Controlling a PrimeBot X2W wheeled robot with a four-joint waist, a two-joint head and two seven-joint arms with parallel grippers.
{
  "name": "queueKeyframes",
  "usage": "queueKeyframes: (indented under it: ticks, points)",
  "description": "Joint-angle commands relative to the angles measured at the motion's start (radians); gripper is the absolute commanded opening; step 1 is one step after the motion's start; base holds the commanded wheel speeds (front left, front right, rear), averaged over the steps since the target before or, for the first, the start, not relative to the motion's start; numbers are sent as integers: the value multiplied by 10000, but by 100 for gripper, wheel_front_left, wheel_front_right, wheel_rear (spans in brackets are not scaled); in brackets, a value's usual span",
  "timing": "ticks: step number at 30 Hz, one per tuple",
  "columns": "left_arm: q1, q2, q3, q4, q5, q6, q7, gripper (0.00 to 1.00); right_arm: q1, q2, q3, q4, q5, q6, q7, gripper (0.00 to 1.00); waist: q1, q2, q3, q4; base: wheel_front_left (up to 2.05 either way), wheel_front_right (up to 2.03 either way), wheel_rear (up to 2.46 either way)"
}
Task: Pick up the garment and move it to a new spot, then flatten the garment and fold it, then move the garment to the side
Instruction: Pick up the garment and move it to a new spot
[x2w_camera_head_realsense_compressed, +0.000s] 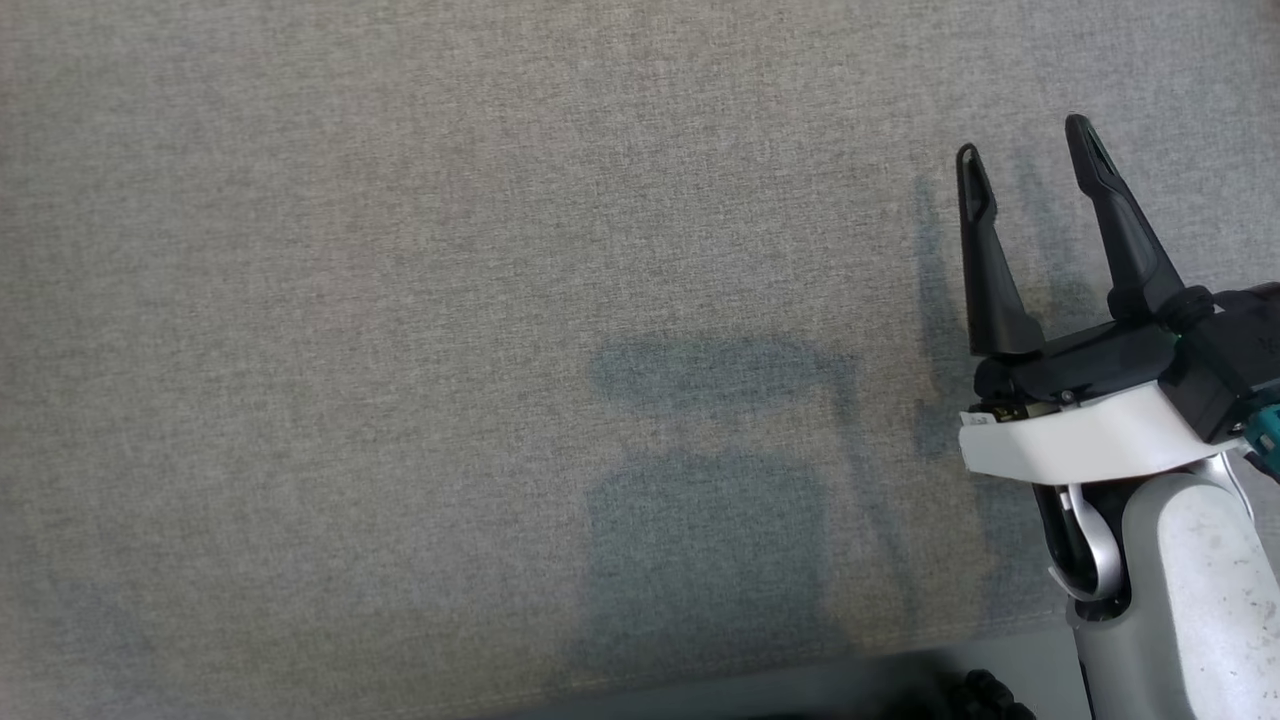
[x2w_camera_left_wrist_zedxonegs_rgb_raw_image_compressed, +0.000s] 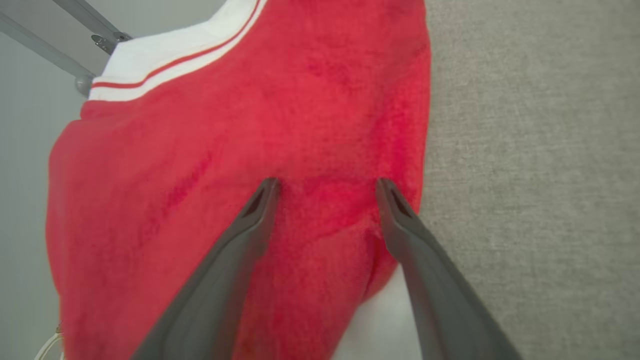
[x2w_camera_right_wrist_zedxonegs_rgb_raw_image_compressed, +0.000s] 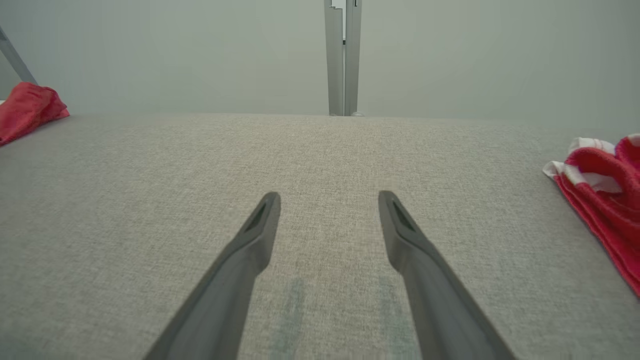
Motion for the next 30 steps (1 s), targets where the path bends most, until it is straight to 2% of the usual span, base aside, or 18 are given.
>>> queueKeyframes:
  ticks: [1, 6, 7, 8, 9, 10, 19, 30]
  points:
    - [-145, 71, 2, 165, 76, 77, 32, 100, -105, 1, 4, -65, -44, -15, -39, 100, -2, 95, 260, -256, 0, 0, 0]
    - [-128, 24, -21, 843, -10, 237, 192, 100, -142, -8, 17, -117, -94, -15, -50, 100, -2, 95, 207, -235, 0, 0, 0]
    - [-114, 31, -1, 954, -32, 313, 163, 83, -149, -5, 18, -122, -97, -15, -52, 100, -2, 95, 196, -234, 0, 0, 0]
    - [-100, 46, 21, 1051, -33, 379, 94, 44, -151, -3, 17, -125, -99, -15, -55, 100, -2, 95, 183, -233, 0, 0, 0]
    - [-92, 76, 30, 1129, -19, 446, 32, 16, -155, -3, 17, -127, -104, -15, -59, 100, -2, 95, 169, -234, 0, 0, 0]
    - [-86, 103, 37, 1214, -21, 487, -4, 0, -161, -2, 13, -125, -106, -15, -70, 100, -2, 95, 151, -235, 0, 0, 0]
    - [-199, 303, 78, 1534, -26, 624, -667, 0, -158, 11, -24, 74, -117, -15, -197, 100, -2, 95, -228, -213, 0, 0, 0]
    - [-549, 652, -275, 1444, 200, 306, -1421, 0, -70, 69, 41, 745, 80, -15, -545, 100, -2, 95, -1613, -247, 0, 0, 0]
